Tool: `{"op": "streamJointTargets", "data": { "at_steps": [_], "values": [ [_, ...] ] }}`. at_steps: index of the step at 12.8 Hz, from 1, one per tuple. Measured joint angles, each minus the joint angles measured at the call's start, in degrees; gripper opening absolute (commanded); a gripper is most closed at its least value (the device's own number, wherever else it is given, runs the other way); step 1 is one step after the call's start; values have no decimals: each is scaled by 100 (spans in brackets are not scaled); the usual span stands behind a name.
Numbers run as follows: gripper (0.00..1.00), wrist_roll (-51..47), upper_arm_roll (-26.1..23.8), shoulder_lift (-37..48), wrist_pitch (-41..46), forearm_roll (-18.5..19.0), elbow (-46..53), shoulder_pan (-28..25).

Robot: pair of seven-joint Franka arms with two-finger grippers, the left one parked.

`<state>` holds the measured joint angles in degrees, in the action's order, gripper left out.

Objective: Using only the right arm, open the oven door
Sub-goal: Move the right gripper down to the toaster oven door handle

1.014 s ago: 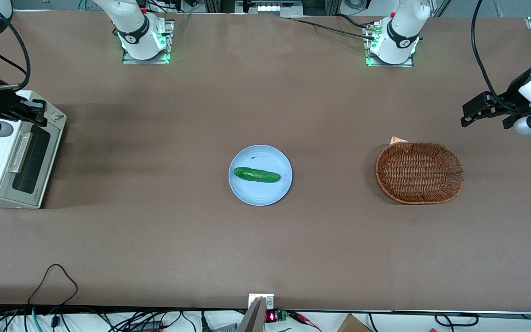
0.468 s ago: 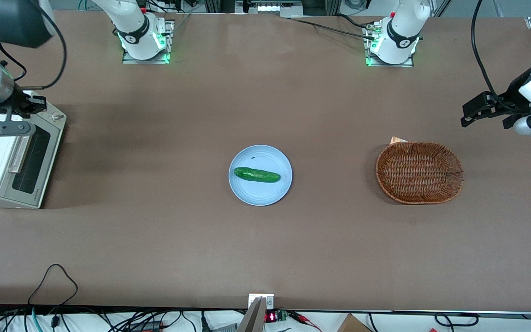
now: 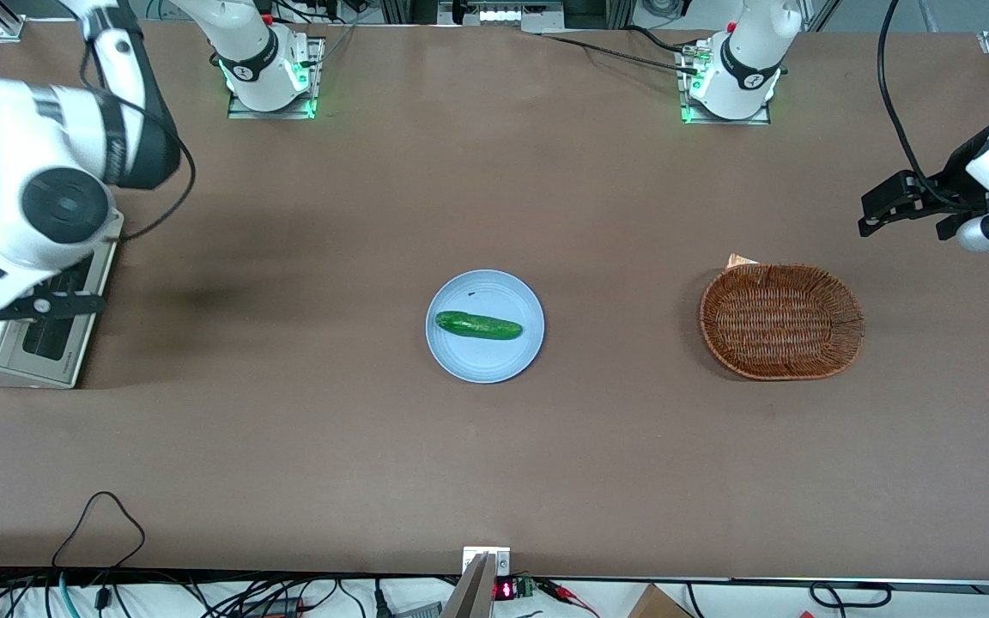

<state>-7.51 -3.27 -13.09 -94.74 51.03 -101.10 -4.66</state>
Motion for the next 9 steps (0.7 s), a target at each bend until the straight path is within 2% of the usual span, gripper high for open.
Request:
{"op": "streamJointTargets", "data": {
  "at_steps": [4, 9],
  "values": [
    [0, -1653, 42, -167, -510, 1286, -1071, 35],
    [1, -2318, 59, -268, -835, 2053, -1663, 168]
  ]
}}
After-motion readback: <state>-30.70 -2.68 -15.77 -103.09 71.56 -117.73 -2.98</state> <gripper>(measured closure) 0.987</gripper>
